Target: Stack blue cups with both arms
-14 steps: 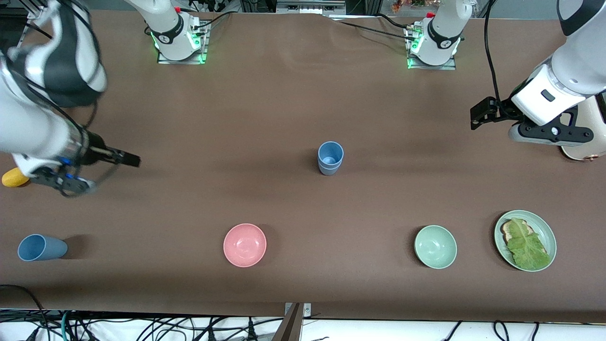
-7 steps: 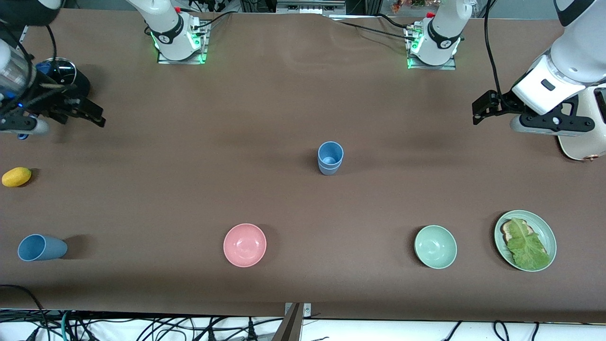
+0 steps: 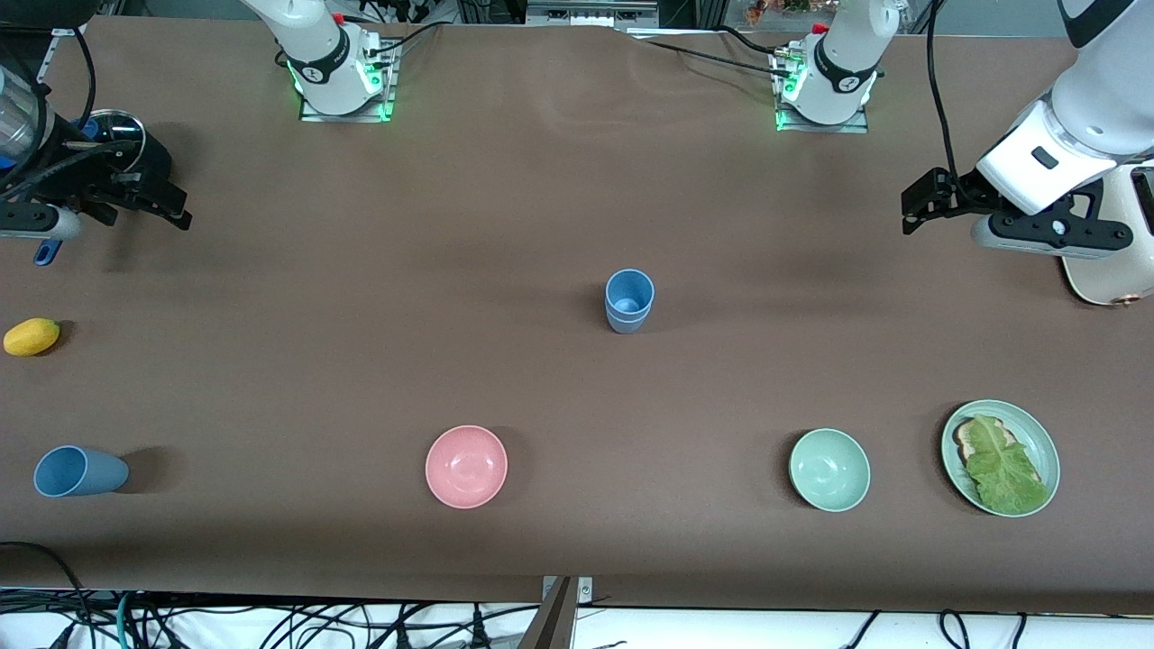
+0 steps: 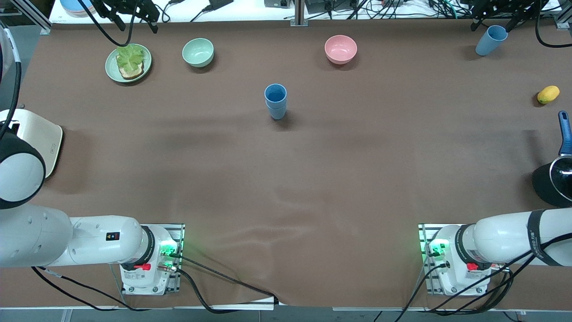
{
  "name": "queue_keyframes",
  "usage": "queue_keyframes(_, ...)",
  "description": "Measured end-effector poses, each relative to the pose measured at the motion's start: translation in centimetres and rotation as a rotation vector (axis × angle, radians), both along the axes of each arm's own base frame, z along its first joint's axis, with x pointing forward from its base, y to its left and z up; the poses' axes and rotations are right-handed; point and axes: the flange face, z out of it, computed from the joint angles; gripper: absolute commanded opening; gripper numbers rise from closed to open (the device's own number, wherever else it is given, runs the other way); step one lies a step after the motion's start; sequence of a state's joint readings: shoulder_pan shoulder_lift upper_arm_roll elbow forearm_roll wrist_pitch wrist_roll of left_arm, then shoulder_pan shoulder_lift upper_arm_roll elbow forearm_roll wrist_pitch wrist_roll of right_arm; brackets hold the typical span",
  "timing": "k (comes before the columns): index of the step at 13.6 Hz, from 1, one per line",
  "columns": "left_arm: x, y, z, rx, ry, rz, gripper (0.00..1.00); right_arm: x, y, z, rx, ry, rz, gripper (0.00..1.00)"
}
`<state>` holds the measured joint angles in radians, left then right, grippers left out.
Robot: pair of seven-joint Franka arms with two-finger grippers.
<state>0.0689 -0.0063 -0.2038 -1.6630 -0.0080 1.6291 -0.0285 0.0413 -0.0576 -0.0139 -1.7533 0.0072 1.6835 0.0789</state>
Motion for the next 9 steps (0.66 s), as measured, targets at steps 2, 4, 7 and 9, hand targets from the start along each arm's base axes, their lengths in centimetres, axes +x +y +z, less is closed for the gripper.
queue_keyframes(2,0.0,0.0,0.0,0.0,0.001,0.0,1.0,0.3,0.4,-0.3,-0.001,0.021,0.006,1.0)
queue_keyframes(4,0.0,0.1,0.0,0.0,0.001,0.0,1.0,0.6,0.5,-0.3,-0.002,0.029,0.01,1.0)
queue_keyframes(7,0.1,0.7,0.0,0.0,0.003,0.01,1.0,0.8,0.6,-0.4,-0.002,0.033,0.01,1.0)
queue_keyframes(9,0.1,1.2,0.0,0.0,0.003,0.014,1.0,0.8,0.8,-0.4,-0.002,0.035,0.014,1.0)
